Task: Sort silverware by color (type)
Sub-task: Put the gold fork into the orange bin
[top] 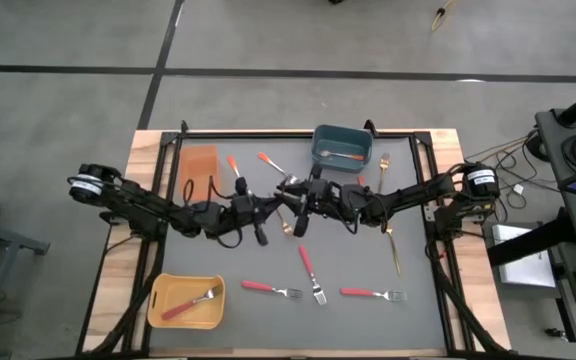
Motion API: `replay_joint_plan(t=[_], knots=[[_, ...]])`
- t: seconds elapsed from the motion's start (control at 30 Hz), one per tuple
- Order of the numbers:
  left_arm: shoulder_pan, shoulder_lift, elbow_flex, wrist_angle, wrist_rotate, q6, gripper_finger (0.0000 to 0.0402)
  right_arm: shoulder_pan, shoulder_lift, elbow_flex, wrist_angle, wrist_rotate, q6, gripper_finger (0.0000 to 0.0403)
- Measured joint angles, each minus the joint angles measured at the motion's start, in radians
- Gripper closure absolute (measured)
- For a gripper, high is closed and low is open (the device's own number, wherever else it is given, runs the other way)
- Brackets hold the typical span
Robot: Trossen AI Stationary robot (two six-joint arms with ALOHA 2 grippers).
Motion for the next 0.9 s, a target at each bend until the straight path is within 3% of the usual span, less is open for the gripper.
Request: replay_joint_plan(t=[0.17,0.33,0.6,0.9], knots=[[-0.001,-0.004,0.0,0.011,0.105,-0.037,0.0401,0.0,0.0,0.0,-0.001,-0.109,-0.01,0.03],[-0.001,-0.012,0.0,0.011,0.168,-0.064,0.0401,0.0,0.0,0.0,0.0,-0.181,-0.01,0.0319],[0.0,-0.027,0.0,-0.003,0.173,-0.067,0.0401,0.001,-0.001,0.0,-0.006,-0.214,-0.036,0.0387],[0.0,-0.032,0.0,-0.023,0.165,-0.082,0.0356,0.0,-0.025,0.0,-0.065,-0.209,-0.077,0.0392]])
